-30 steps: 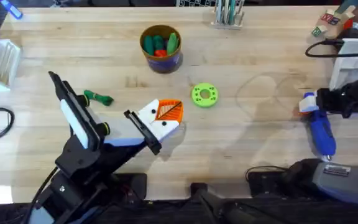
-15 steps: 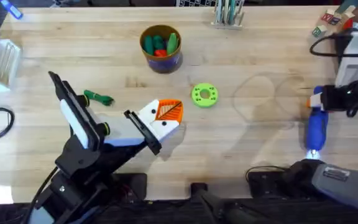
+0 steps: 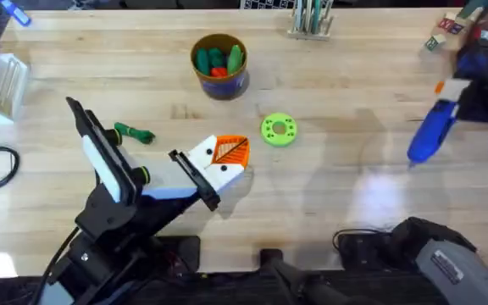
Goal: Pick up the gripper from the table and insert it into the empty holder that is missing its gripper. Then pick up a screw, insert it into the mounting hole, and use the screwdriver to tighten it. Finally, clean up the table by picking up the vegetable and placing it into the bucket.
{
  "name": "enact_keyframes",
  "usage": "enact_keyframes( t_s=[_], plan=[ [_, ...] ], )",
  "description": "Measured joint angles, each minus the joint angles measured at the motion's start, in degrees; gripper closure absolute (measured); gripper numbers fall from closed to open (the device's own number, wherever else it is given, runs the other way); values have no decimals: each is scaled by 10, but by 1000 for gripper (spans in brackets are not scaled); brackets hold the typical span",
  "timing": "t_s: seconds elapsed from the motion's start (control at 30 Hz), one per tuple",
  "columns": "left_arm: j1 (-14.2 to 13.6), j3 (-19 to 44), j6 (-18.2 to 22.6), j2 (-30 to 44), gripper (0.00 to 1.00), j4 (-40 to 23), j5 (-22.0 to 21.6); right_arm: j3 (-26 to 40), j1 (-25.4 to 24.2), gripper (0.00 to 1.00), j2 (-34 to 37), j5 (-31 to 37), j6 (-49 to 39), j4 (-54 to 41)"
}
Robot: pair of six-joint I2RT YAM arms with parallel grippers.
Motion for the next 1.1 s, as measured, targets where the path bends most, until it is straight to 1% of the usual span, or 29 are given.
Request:
enact_keyframes(
  t_s=[0.1, 0.17, 0.23, 0.37, 0.5, 0.6, 0.67, 0.83, 0.97, 1.1],
  plan=[
    [0, 0, 0, 0, 993, 0, 0, 0, 21, 978, -45, -42, 48, 36],
    [0, 0, 0, 0, 993, 0, 0, 0, 50, 978, -70, -69, 74, 69],
    [0, 0, 0, 0, 993, 0, 0, 0, 90, 978, -92, -86, 95, 97],
    [0, 0, 0, 0, 993, 0, 0, 0, 184, 978, -118, -106, 130, 149],
    [0, 0, 0, 0, 993, 0, 0, -1, 308, 978, -119, -113, 155, 232],
    [0, 0, 0, 0, 993, 0, 0, -2, 410, 978, -107, -118, 164, 321],
    [0, 0, 0, 0, 993, 0, 0, -2, 465, 978, -94, -122, 167, 373],
    [0, 0, 0, 0, 993, 0, 0, -2, 579, 978, -37, -125, 172, 466],
    [0, 0, 0, 0, 993, 0, 0, -2, 644, 978, 24, -127, 173, 539],
    [0, 0, 0, 0, 993, 0, 0, -3, 677, 978, 74, -129, 174, 606]
  ],
)
